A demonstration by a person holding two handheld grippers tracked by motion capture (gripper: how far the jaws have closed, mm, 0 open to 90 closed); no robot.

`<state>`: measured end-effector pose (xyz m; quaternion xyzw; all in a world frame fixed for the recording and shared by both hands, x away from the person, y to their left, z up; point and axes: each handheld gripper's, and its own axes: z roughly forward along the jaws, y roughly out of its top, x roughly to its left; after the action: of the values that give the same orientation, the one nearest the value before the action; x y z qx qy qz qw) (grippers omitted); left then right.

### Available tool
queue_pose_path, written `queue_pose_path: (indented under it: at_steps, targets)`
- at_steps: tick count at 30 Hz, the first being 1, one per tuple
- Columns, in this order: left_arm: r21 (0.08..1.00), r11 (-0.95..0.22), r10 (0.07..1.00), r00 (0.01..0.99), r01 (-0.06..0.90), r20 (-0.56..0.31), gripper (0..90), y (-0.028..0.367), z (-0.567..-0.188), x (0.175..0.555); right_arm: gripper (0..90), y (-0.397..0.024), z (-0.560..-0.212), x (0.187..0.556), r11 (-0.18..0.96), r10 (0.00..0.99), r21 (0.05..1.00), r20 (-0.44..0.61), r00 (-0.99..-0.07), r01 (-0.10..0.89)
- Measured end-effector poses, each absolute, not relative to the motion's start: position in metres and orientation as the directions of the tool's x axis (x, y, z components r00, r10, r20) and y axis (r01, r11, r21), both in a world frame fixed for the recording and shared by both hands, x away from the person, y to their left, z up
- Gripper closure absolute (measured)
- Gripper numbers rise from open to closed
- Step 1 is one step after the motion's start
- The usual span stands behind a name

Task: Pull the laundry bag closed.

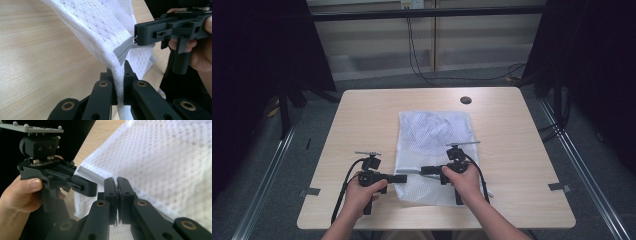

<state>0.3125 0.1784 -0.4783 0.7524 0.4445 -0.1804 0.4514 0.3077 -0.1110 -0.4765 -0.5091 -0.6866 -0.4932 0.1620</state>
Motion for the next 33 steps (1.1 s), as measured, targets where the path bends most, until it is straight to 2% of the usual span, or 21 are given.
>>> queue_pose_path:
  at_steps: [33]
  targets:
    - [0.498,-0.184,0.501,0.517,0.847,-0.694,89.0,0.177,-0.479,0.312,87.2,-0.137,-0.479,0.299,-0.016,0.547,0.518,0.720,-0.426,0.855]
